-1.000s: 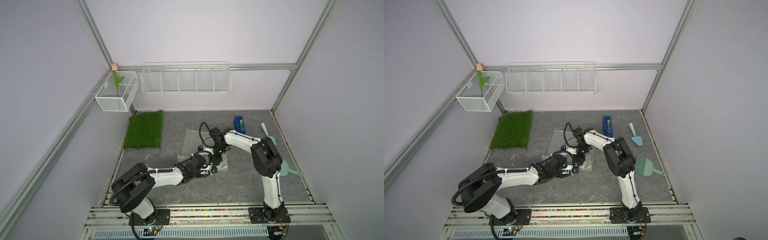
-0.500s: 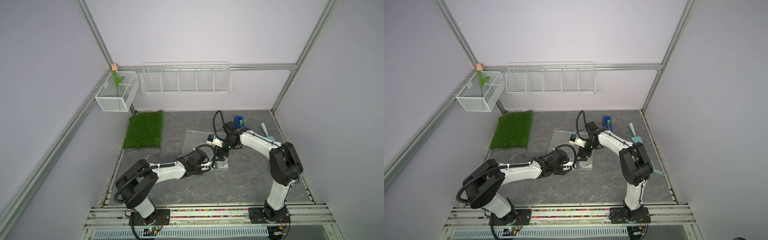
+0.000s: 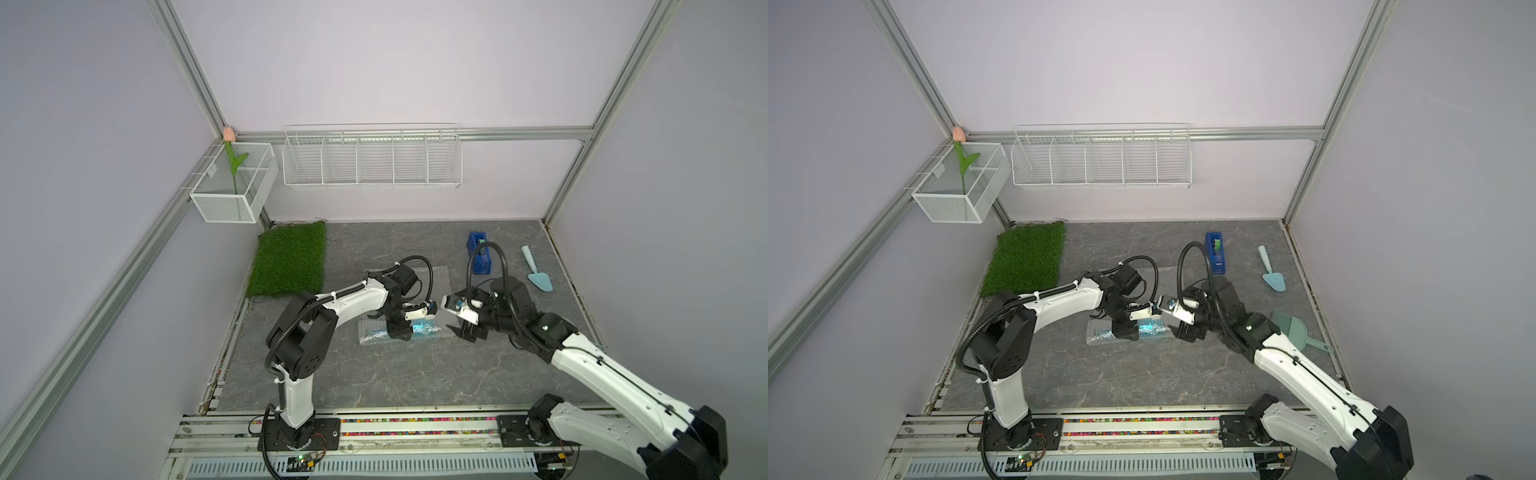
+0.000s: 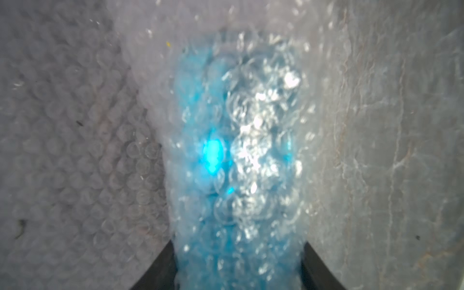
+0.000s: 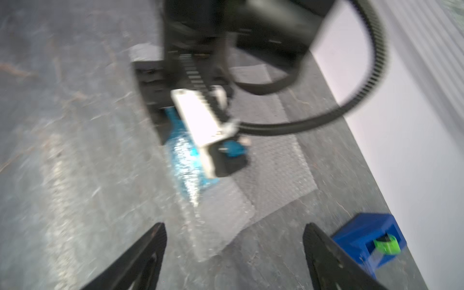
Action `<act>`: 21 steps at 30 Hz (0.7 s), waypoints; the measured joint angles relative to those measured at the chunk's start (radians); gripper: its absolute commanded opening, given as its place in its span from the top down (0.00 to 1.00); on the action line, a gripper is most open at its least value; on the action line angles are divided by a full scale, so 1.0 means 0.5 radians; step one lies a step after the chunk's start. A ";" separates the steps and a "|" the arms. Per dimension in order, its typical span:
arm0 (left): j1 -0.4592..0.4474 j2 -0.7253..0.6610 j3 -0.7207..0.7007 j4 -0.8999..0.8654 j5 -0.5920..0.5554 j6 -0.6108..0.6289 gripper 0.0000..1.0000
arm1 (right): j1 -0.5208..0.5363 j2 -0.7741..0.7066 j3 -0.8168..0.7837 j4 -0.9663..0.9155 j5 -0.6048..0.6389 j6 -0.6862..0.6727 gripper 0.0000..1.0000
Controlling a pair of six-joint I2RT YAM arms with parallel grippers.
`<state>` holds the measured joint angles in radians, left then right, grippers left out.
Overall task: Wrap wine bottles in bubble wrap
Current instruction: Wrap the wine bottle in bubble wrap.
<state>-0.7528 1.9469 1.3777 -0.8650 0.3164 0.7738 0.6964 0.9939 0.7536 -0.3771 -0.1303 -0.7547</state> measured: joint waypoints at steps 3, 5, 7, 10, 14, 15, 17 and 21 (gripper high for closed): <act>0.045 0.174 0.216 -0.240 0.171 0.035 0.45 | 0.210 0.002 -0.175 0.051 0.099 -0.163 0.12; 0.076 0.262 0.322 -0.361 0.262 0.057 0.45 | 0.303 0.059 -0.278 0.158 0.165 -0.262 0.12; 0.104 0.325 0.397 -0.446 0.324 0.081 0.45 | 0.338 0.155 -0.336 0.288 0.217 -0.343 0.12; 0.121 0.378 0.458 -0.533 0.377 0.104 0.45 | 0.340 0.365 -0.356 0.544 0.300 -0.452 0.12; 0.120 0.436 0.526 -0.624 0.420 0.133 0.45 | 0.335 0.663 -0.336 0.909 0.368 -0.553 0.12; 0.120 0.449 0.542 -0.643 0.427 0.140 0.45 | 0.330 0.745 -0.312 0.976 0.371 -0.574 0.12; 0.124 0.475 0.578 -0.668 0.439 0.146 0.44 | 0.321 0.882 -0.263 1.040 0.360 -0.603 0.11; 0.149 0.518 0.641 -0.697 0.458 0.143 0.42 | 0.280 1.060 -0.177 1.025 0.278 -0.636 0.05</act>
<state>-0.6785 2.2059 1.6981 -1.2133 0.5453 0.8455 0.8364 1.5238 0.6651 0.1352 0.0090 -1.0725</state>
